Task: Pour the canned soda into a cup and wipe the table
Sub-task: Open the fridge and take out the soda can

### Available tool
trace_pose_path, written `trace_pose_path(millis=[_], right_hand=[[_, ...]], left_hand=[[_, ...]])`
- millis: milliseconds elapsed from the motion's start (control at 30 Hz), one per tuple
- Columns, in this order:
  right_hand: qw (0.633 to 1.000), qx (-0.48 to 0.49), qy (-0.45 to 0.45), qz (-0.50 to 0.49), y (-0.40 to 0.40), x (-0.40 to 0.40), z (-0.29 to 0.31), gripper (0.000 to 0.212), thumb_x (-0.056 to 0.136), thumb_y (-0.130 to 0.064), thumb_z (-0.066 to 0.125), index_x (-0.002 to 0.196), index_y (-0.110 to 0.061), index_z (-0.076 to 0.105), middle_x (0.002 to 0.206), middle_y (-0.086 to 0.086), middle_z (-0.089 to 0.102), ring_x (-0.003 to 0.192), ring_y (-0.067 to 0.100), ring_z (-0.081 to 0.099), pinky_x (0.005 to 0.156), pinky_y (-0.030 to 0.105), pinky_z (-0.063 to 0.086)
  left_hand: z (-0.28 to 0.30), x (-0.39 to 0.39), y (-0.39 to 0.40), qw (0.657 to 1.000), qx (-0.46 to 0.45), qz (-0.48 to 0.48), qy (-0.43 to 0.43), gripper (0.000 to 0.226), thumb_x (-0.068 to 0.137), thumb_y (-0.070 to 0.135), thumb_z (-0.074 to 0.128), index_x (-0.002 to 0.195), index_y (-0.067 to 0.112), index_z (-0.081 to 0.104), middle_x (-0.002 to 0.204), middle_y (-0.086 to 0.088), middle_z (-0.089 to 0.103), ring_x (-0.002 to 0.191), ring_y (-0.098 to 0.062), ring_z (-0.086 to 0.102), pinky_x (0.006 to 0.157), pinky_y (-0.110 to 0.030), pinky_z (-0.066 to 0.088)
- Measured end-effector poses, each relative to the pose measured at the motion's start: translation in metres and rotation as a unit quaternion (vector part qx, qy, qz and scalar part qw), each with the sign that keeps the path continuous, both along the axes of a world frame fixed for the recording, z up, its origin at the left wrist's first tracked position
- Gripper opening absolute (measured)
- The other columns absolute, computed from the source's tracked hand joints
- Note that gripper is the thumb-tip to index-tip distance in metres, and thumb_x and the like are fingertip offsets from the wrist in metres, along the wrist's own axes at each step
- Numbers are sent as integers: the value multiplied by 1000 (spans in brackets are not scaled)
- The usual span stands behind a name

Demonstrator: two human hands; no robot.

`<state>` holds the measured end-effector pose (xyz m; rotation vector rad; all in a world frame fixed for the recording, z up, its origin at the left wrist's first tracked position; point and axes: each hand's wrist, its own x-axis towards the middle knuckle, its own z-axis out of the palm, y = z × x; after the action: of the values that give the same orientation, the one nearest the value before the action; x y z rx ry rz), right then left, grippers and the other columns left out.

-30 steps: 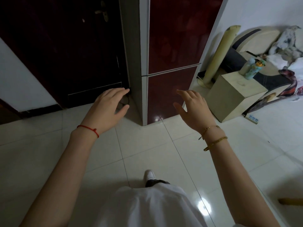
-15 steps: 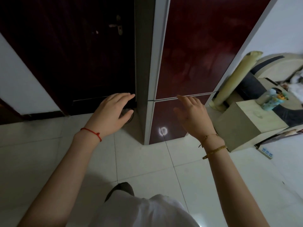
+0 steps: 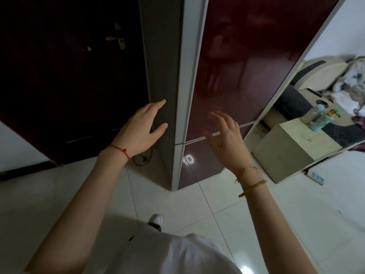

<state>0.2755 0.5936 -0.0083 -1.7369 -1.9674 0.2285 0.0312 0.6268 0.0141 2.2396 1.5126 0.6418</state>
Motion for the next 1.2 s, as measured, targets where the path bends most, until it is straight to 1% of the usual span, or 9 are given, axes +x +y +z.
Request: trace_pose_path(millis=[133,367,467,533,600,700,867,933,1200], right_hand=[[999,29,20,-29,47,-24,6,60,97,-33,53,149,-14,30,154,7,29,140,28,28,116,41,29],[993,67,43,-86,109,-62,7,68,97,-34,52,153,-15,19,158,7,20,143,28,22,119,44,25],[991,63,51,-104,123,-73,3,72,98,-35,50,155,-17,11,160,4,15,145,26,17,118,40,18],[990,56,62,-110,129,-79,-1,74,98,-36,49,155,-19,7,161,1,11,147,23,14,118,36,15],[989,54,67,-118,135,-82,-5,76,97,-36,50,155,-19,5,162,1,11,147,21,14,120,37,16],[987,65,61,-134,142,-83,-8,77,97,-34,51,155,-17,5,160,5,16,146,22,19,120,43,24],[985,82,50,-141,143,-83,-10,75,97,-33,51,155,-16,7,158,5,18,145,23,22,119,43,28],[985,86,48,-141,144,-83,-10,75,97,-34,50,155,-16,7,158,5,19,144,23,23,118,43,28],[982,100,60,-147,145,-89,-12,77,97,-33,53,155,-15,6,157,6,19,143,23,25,116,30,23]], left_hand=[[13,4,63,998,-3,-18,-66,65,98,29,54,154,23,22,152,2,38,136,-11,39,111,-29,33],[27,20,149,985,42,-29,-164,60,98,27,55,152,17,29,146,-2,46,130,-13,47,108,-29,39],[33,29,166,976,61,-33,-206,58,98,26,55,150,13,32,147,-7,47,133,-18,47,109,-30,41],[35,33,174,971,64,-43,-225,54,99,26,55,147,12,37,143,-4,51,130,-13,48,106,-26,43],[35,37,181,966,76,-57,-241,45,99,25,54,141,12,45,135,3,55,122,-5,52,102,-19,46],[32,38,191,951,92,-62,-290,38,98,19,55,135,9,53,130,-3,63,117,-8,60,98,-20,51],[29,44,189,937,140,-33,-318,31,96,13,58,126,8,60,114,9,61,96,13,58,84,-3,46],[28,46,187,935,140,-27,-324,29,95,12,59,124,8,62,111,10,61,91,19,56,81,-1,45],[33,41,189,939,147,-39,-309,26,95,16,60,119,7,64,103,7,66,87,5,65,79,-9,52]])
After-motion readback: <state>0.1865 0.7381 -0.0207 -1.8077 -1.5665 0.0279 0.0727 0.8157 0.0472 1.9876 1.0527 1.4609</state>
